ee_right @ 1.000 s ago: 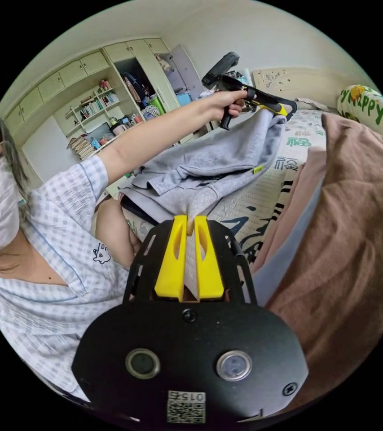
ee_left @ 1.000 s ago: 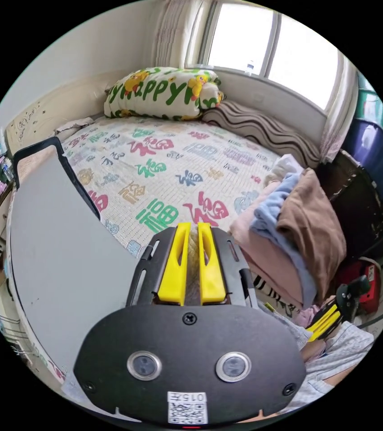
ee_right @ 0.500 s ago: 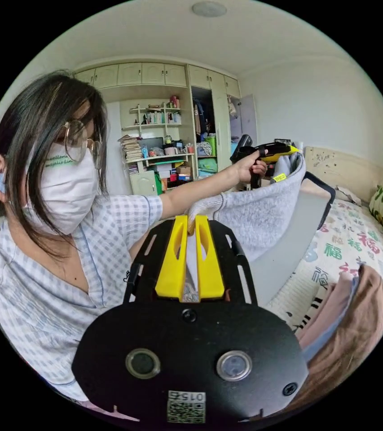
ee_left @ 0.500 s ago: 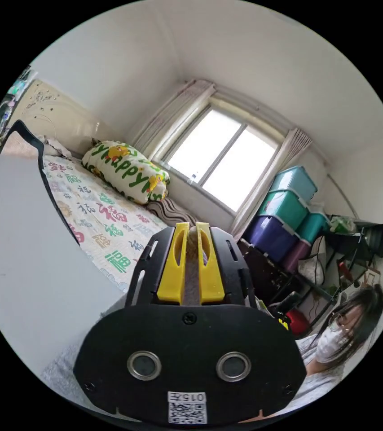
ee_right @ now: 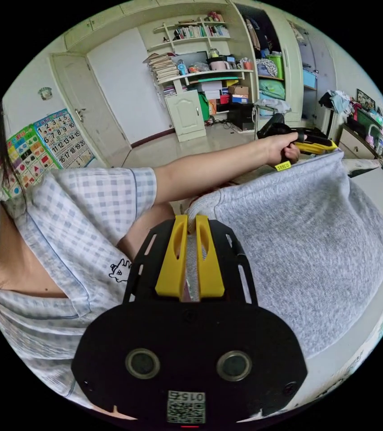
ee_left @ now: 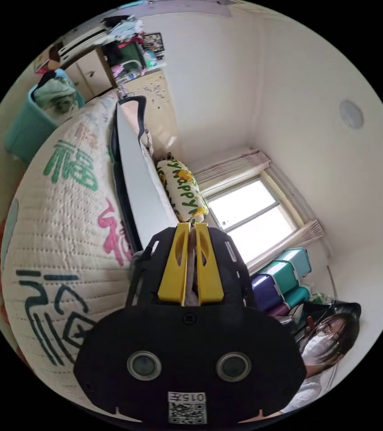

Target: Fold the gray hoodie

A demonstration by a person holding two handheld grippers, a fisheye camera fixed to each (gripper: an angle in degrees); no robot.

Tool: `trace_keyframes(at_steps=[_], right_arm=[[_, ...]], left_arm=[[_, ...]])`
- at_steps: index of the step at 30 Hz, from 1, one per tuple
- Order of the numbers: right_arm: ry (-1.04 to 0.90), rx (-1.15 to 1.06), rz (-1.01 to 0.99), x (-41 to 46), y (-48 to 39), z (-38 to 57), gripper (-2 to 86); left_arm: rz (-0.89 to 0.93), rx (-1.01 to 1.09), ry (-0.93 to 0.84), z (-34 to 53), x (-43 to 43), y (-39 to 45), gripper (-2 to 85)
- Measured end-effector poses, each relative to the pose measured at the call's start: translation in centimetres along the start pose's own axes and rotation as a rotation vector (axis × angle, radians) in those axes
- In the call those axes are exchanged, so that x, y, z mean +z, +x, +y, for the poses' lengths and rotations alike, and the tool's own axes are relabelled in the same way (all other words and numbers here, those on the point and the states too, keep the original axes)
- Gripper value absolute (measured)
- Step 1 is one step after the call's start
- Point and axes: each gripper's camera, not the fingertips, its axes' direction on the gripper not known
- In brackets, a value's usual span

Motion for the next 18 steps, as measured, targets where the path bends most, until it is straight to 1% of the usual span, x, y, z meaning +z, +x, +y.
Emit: trace_keyframes(at_steps=[2,4,6,8,9,11,13,15,18], right_arm=[[-0.039,0.007,0.030,0.8,-0.2,-1.7,2.9],[-0.055,0.005,0.055,1.1,-0.6,-2.8,3.2],[-0.062,0.005,0.077,1.1,-1.0,-3.7,3.5],[-0.084,0.007,0.122,1.5,-1.6,-5.1,3.8],[-0.092,0.004,0.139,1.7,-1.8,-5.4,3.9],[-0.142,-0.014,0.221,2.7,-2.6,-6.8,4.2],[-0.179,-0.043,0.272,3.6,-3.2,-7.8,4.1],[-0.210,-0.078,0.299,4.3,-3.9,-8.7,4.0],[-0.219,-0.121,0.297,4.3,-4.7,-9.9,3.9]], left_arm=[[0.018,-0.029,-0.008,-1.7,1.7,1.4,1.6],[-0.028,0.001,-0.013,-2.8,2.9,4.2,3.3],[-0.091,0.031,-0.017,-3.7,4.0,7.2,6.1],[-0.130,0.049,-0.034,-4.6,6.0,10.6,11.7],[-0.135,0.056,-0.047,-4.7,6.8,11.5,13.2],[-0.157,0.101,-0.156,-5.1,10.5,15.0,16.3],[-0.192,0.130,-0.188,-5.0,13.2,17.5,17.4],[-0.253,0.147,-0.198,-4.8,15.9,19.5,16.7],[-0.361,0.190,-0.221,-4.5,19.8,21.9,11.2]])
